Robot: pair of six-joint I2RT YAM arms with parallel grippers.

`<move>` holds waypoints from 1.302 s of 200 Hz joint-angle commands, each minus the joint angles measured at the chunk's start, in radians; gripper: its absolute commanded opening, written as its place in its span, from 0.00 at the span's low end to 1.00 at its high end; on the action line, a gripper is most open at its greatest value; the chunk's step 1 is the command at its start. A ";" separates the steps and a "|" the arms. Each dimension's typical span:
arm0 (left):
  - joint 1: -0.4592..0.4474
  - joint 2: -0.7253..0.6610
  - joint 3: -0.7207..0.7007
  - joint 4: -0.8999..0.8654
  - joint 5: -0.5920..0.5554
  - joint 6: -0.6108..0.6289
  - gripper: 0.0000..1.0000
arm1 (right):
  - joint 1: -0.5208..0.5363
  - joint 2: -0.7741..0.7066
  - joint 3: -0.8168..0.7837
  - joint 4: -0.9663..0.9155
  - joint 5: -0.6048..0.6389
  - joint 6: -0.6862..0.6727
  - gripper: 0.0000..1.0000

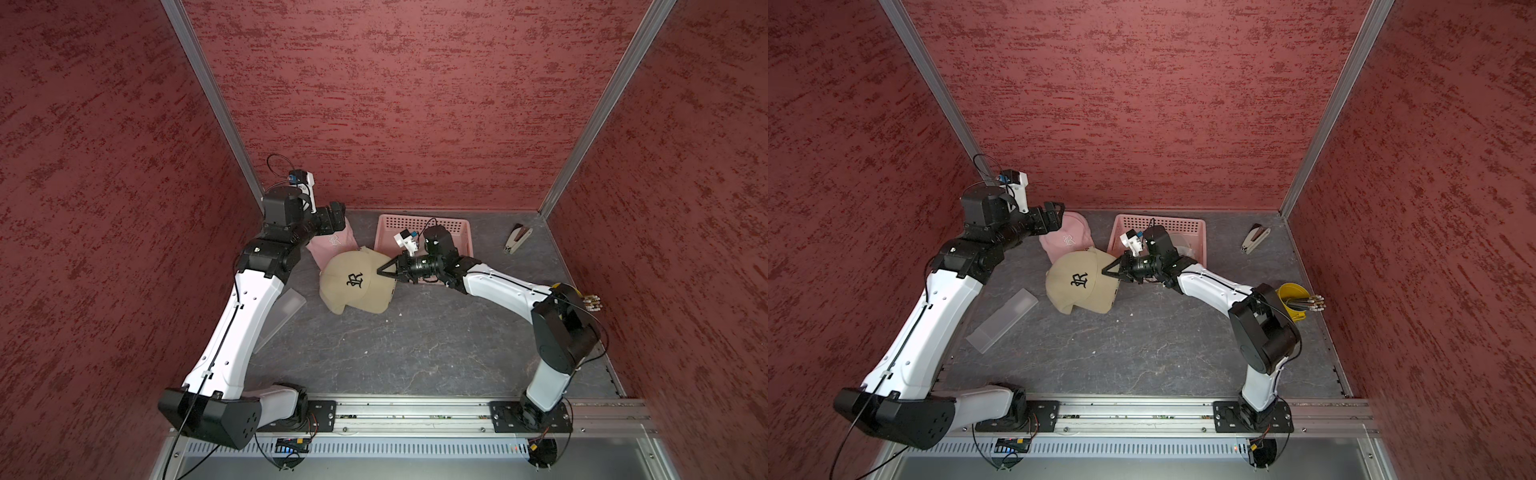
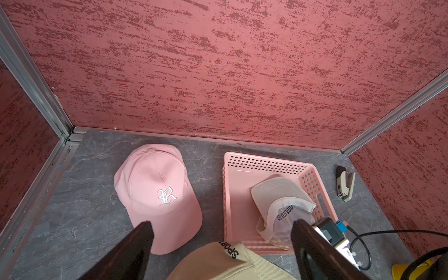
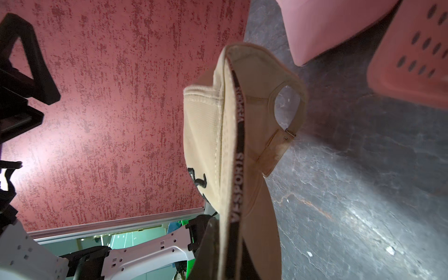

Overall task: Turn the baseball cap inside out
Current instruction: Place the baseball cap at the center of the board.

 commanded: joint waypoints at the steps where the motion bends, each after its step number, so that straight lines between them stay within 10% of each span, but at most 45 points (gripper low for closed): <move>1: 0.008 -0.012 0.010 0.007 -0.005 0.008 0.93 | 0.006 -0.018 -0.051 0.058 -0.027 -0.001 0.04; 152: 0.015 0.030 -0.023 0.082 -0.040 -0.006 0.92 | -0.121 -0.038 -0.254 -0.031 -0.082 -0.112 0.33; 260: -0.067 0.097 0.057 0.002 -0.265 0.102 0.92 | -0.177 -0.157 -0.143 -0.626 0.359 -0.509 0.53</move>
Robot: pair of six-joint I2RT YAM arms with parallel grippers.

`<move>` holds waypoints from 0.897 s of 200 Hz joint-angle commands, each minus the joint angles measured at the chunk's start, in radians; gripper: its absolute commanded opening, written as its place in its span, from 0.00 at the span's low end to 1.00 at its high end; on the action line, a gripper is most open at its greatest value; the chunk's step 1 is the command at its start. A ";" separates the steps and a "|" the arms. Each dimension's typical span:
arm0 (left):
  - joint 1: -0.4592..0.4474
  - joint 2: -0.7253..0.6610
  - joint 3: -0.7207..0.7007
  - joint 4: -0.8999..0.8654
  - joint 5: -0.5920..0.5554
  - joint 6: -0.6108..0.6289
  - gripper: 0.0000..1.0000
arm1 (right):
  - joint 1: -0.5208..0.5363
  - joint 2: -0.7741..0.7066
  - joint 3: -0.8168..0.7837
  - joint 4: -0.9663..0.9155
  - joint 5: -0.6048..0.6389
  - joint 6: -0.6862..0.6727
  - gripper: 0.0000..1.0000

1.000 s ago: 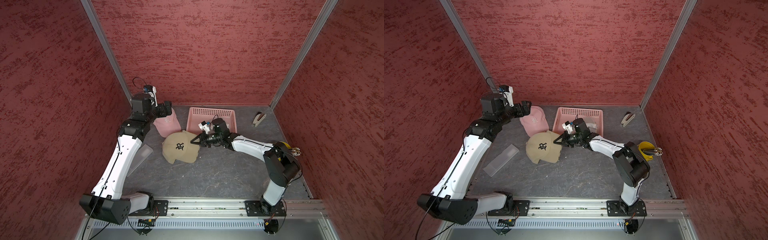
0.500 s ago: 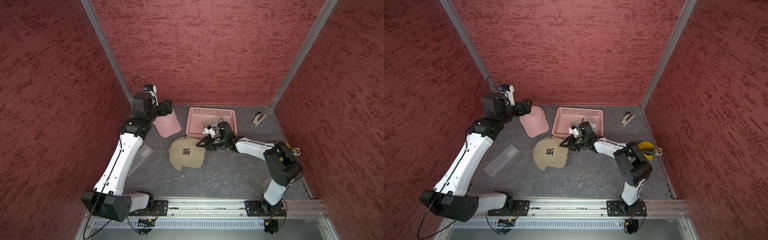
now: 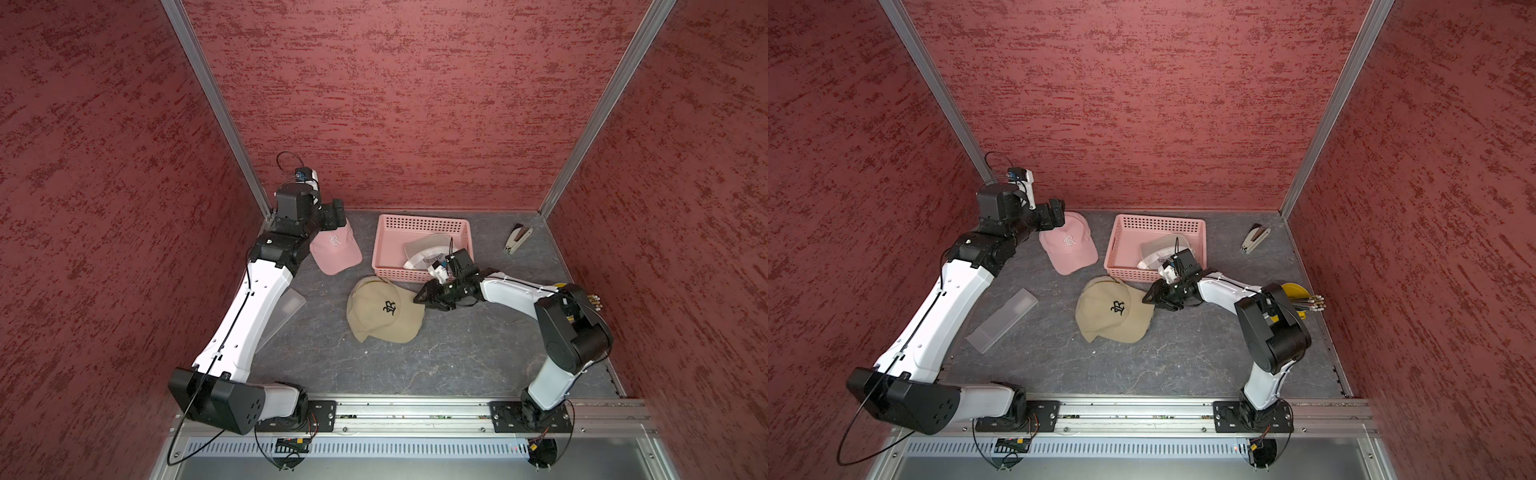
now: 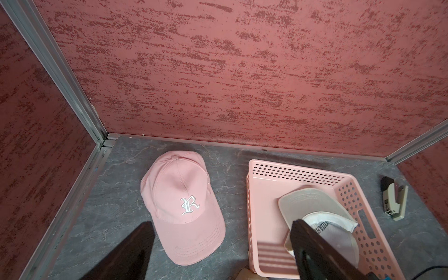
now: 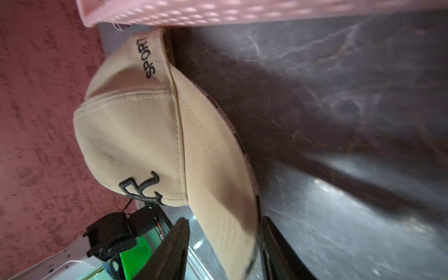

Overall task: Turn the baseball cap inside out
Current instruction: Place the baseball cap at the center of the board, then pick up the baseball cap from the basket.

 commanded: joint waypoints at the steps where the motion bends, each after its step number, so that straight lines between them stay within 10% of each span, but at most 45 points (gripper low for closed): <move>1: -0.020 0.017 0.041 -0.026 -0.084 0.043 0.92 | -0.006 -0.096 0.088 -0.184 0.191 -0.127 0.53; 108: -0.161 0.088 0.074 -0.068 -0.183 0.082 0.92 | -0.034 0.111 0.570 -0.372 0.746 -0.300 0.60; 179: -0.172 0.077 0.014 -0.068 -0.174 0.055 0.92 | -0.114 0.259 0.663 -0.345 0.827 -0.323 0.64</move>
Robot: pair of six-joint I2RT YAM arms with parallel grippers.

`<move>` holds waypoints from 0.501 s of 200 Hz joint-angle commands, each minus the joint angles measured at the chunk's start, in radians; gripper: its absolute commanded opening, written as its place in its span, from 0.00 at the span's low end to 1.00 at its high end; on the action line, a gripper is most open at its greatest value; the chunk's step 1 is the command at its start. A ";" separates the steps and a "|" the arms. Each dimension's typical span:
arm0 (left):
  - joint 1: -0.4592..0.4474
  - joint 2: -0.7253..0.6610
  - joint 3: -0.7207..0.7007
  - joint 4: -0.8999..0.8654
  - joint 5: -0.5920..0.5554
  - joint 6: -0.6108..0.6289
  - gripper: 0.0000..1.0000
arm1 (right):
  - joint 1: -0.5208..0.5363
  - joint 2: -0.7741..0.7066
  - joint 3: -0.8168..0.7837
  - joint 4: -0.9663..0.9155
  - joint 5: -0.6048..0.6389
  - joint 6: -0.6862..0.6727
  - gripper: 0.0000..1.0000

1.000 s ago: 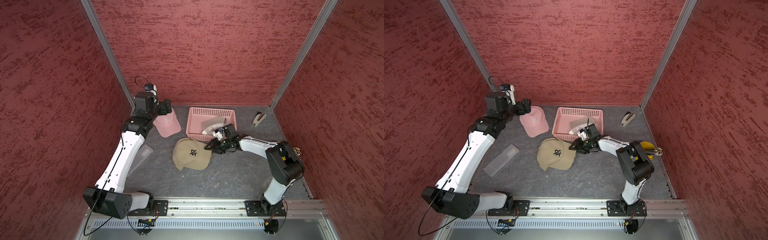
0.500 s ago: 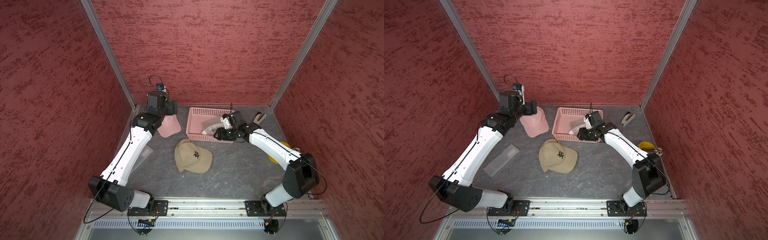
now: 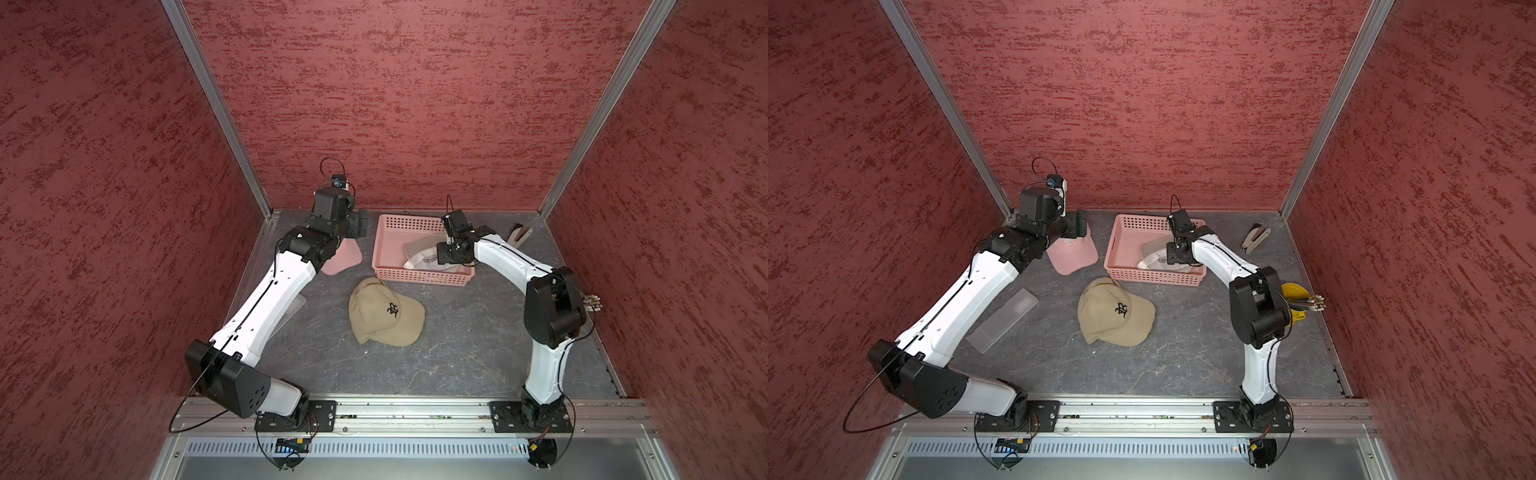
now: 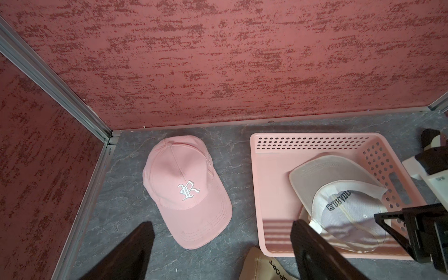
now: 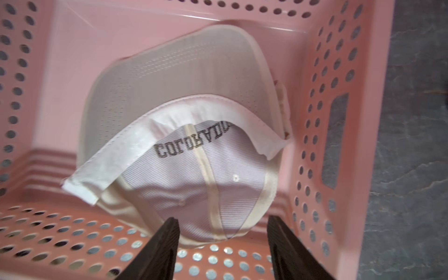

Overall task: Turn the baseball cap inside out
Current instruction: Pick up the baseball cap from the basket.

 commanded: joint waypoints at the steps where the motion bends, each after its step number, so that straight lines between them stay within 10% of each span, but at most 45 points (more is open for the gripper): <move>1: -0.003 -0.013 -0.018 -0.002 -0.005 -0.015 0.92 | -0.036 0.012 0.083 0.010 0.056 -0.016 0.64; 100: -0.040 0.017 -0.030 0.008 -0.003 -0.040 0.92 | -0.078 0.178 0.157 0.260 0.007 0.008 0.65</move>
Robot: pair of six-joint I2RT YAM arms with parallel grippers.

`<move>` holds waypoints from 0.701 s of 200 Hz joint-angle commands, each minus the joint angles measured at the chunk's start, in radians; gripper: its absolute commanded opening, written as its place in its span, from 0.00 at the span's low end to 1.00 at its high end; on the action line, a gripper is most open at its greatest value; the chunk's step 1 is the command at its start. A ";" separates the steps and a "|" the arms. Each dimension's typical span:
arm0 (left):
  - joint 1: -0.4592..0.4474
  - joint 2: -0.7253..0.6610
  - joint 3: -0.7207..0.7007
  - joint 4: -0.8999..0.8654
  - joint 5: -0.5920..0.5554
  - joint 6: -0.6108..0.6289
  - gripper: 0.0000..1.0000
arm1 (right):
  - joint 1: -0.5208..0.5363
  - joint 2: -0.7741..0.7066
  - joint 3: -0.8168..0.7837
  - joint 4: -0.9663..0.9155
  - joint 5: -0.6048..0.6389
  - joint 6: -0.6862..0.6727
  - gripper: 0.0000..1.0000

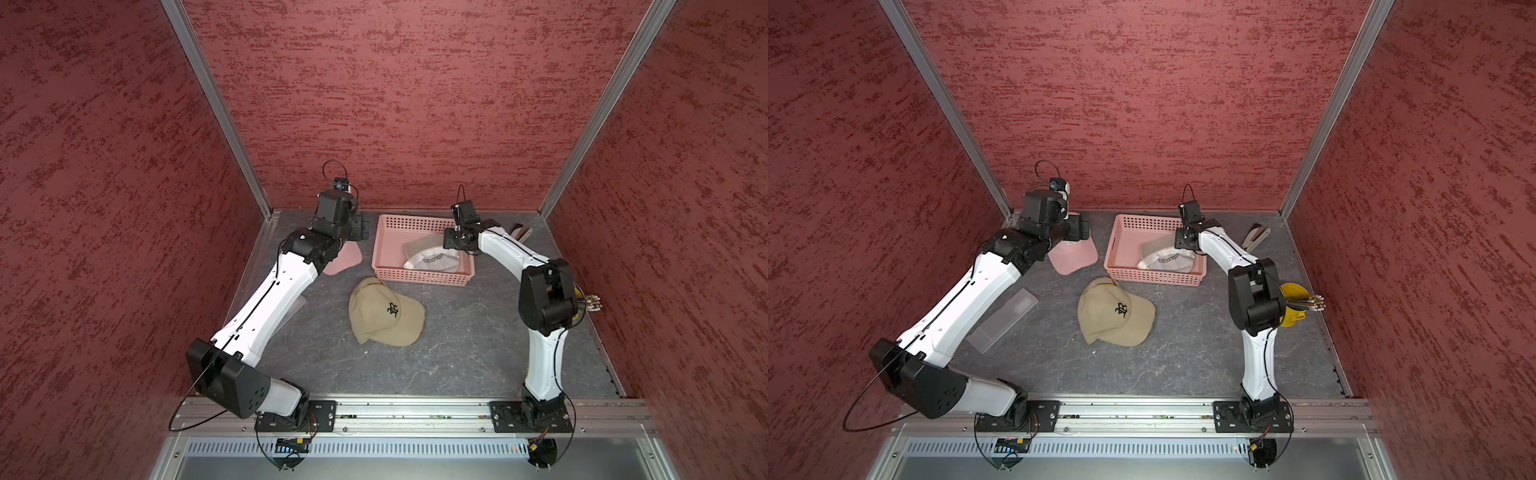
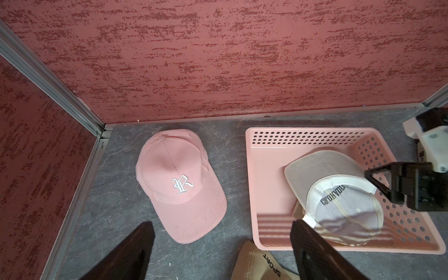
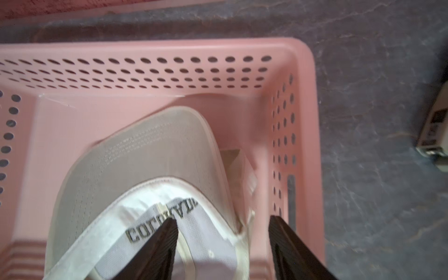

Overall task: Turn the baseball cap inside out
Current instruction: Pick up the baseball cap from the basket.

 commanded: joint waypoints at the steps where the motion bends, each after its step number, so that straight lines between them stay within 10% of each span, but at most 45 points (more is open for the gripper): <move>1: -0.016 0.017 -0.020 0.014 -0.005 -0.012 0.92 | -0.003 0.050 0.044 0.112 -0.004 -0.027 0.66; 76: -0.036 0.035 -0.016 0.019 -0.039 0.006 0.92 | -0.023 0.191 0.199 0.037 -0.083 -0.049 0.66; 140: -0.034 0.029 0.002 0.013 -0.041 0.017 0.92 | -0.032 0.136 0.095 0.149 -0.234 -0.009 0.29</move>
